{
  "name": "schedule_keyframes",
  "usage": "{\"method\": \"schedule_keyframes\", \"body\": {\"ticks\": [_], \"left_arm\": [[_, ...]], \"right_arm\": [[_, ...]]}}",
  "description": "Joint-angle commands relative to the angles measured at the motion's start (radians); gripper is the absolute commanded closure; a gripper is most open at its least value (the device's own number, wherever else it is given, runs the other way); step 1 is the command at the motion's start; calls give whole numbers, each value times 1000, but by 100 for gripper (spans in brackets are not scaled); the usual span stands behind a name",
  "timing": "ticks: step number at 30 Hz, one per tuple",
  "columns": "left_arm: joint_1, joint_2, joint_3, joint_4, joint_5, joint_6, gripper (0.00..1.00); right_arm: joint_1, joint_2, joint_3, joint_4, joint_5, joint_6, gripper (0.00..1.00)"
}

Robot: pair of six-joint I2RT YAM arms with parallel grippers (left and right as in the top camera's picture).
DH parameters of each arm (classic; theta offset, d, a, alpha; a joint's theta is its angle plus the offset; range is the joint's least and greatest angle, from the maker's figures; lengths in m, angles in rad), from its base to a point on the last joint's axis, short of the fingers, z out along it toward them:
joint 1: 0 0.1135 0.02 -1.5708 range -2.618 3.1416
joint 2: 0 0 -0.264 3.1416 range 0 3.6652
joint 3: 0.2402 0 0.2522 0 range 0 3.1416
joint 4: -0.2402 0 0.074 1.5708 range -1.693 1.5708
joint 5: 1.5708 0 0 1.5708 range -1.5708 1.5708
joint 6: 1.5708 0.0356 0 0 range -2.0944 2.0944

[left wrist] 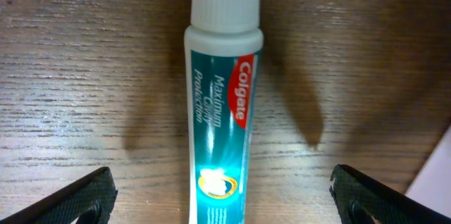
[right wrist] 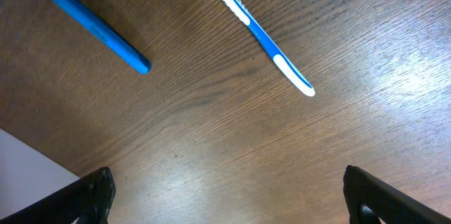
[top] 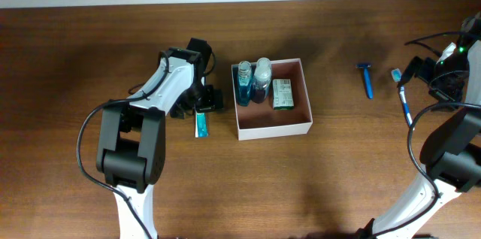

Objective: Pack container
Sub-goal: 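Lower the left gripper and grasp the Colgate toothpaste tube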

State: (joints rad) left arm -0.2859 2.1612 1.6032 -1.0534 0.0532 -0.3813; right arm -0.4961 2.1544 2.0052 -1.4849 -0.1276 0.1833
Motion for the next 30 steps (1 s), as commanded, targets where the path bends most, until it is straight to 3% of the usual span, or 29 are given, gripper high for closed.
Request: {"method": "schedule_keyframes", "body": {"ticks": [1,30], "left_arm": [[-2,-30,-13,3,-27,19,1],[-2,-30,-39,18,-50,8,1]], "right_arm": [[-3,-1,-5,1,9,6,1],[-3,-1,-5,1,9,6,1]]}}
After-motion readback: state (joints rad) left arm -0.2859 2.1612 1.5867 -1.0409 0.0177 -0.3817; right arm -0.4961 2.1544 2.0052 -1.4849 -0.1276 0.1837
